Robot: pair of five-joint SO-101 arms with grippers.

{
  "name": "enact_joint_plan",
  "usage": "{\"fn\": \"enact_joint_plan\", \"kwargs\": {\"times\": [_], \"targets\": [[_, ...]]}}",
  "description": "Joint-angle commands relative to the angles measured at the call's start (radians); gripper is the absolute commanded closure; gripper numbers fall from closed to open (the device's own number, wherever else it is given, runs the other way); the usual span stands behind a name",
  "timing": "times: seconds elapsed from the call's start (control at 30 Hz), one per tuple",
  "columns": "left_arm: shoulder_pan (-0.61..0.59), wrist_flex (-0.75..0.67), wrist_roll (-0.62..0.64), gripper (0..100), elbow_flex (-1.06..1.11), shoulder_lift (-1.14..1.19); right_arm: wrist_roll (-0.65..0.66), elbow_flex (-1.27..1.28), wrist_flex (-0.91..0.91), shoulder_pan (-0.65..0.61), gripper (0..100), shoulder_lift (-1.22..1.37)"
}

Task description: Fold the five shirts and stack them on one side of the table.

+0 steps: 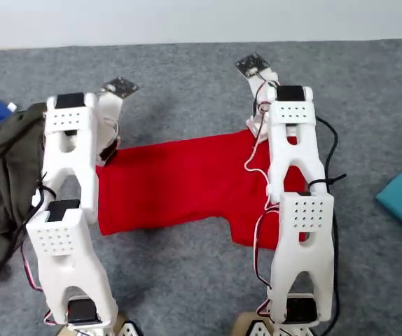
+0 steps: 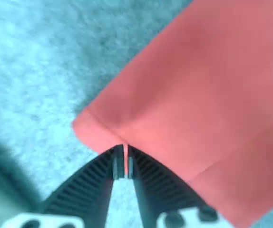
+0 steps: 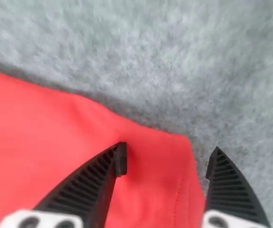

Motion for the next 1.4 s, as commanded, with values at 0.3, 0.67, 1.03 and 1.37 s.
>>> {"fn": "enact_joint_plan", "kwargs": {"times": [0.3,0.67,1.03,1.37], "targets": [[0.026,0.147,0.009,97,-0.361,-0.011,-0.008,-0.48,0.358,-0.102,72.2,-0.044],[0.206,0.146,0.133,98,-0.361,-0.106,-0.129,-0.603,0.4,0.044,82.7,-0.096],[0.358,0.146,0.133,98,-0.355,-0.123,-0.176,-0.598,0.401,0.318,99.1,-0.344],[0.601,0.146,0.13,98,-0.315,-0.123,-0.18,-0.112,0.4,0.553,99.1,-0.759]]}}
